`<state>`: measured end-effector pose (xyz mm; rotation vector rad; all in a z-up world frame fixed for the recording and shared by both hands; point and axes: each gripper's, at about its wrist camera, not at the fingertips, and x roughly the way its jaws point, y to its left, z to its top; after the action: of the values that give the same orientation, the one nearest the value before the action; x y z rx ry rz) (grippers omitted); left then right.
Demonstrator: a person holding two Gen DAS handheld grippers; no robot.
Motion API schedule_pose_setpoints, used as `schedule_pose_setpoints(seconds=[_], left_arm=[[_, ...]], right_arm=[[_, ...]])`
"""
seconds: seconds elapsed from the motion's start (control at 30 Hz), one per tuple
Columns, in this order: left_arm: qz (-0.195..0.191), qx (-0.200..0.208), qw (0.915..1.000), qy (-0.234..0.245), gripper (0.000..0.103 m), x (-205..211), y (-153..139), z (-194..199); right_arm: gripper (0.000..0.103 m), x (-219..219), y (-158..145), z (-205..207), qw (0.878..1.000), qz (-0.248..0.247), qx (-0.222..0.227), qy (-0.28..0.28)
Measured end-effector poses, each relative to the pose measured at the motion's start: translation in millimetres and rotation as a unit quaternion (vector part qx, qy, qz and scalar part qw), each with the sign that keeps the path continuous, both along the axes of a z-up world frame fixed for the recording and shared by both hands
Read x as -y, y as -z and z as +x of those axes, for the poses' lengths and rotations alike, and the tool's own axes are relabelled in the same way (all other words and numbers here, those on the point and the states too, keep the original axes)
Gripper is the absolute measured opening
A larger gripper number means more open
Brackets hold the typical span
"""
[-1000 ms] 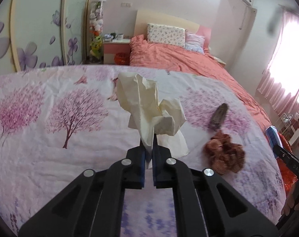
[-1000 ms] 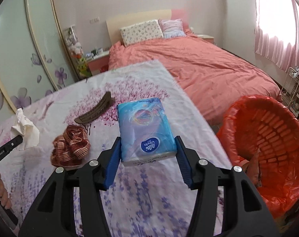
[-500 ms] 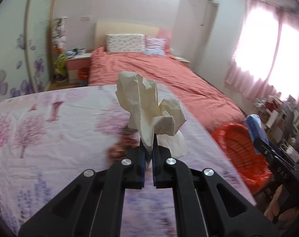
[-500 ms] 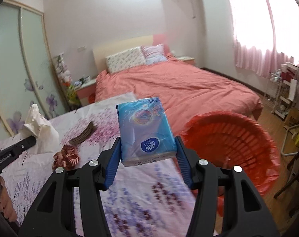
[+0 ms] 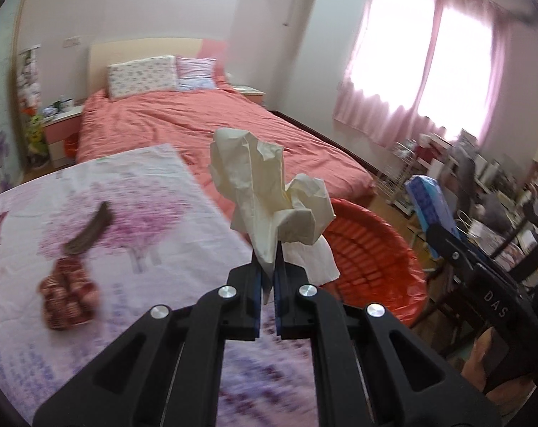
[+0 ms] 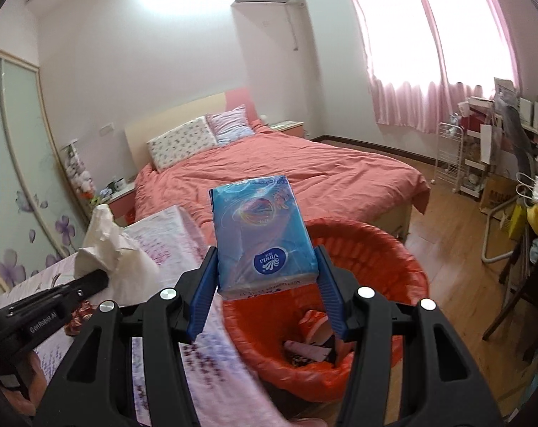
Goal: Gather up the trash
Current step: 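Carry the tissue pack and crumpled tissue over the red basket with both tools, then open both tools to drop the tissue and tissue pack into the basket, then bring both tools back and grasp the brown plaid scrunchie with the left tool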
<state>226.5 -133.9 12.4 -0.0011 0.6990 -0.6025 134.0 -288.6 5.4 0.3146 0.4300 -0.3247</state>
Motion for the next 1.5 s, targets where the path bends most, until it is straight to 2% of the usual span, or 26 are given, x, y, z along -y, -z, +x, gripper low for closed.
schedule_pose_setpoints(seconds=[0.33,0.53,0.6,0.67,0.7,0.97,1.2,1.4,1.5], left_arm=[[0.013,-0.020,0.9974,0.067,0.007,76.3,28.2,5.3],[0.027,-0.042,0.9960,0.073,0.008,100.5,48.3,18.7],[0.032,-0.052,0.9958,0.068,0.014,104.0,55.5,23.4],[0.036,-0.059,0.9956,0.064,0.029,106.3,60.0,27.2],[0.039,-0.060,0.9955,0.062,0.032,105.4,62.2,28.2],[0.055,-0.059,0.9966,0.020,0.054,66.6,65.4,30.1],[0.074,-0.033,0.9964,-0.027,0.064,13.7,54.4,21.5],[0.096,-0.009,0.9911,-0.092,0.072,-53.7,47.7,20.4],[0.107,0.001,0.9844,-0.139,0.077,-94.4,47.0,25.8]], right_arm=[[0.054,52.2,17.0,2.0,0.998,0.050,0.001,0.031],[0.055,64.8,24.7,6.6,0.997,0.070,-0.001,0.035],[0.056,67.1,28.3,8.4,0.996,0.085,-0.001,0.031],[0.060,73.2,31.7,10.7,0.995,0.100,-0.002,0.029],[0.063,73.6,33.1,11.0,0.994,0.104,-0.003,0.030],[0.064,66.1,33.1,2.4,0.996,0.079,-0.021,0.042],[0.064,46.6,28.1,6.0,0.998,0.047,-0.037,0.033],[0.064,15.4,24.4,9.5,0.999,0.017,-0.049,0.004],[0.064,0.7,23.6,12.4,0.998,0.011,-0.054,-0.016]])
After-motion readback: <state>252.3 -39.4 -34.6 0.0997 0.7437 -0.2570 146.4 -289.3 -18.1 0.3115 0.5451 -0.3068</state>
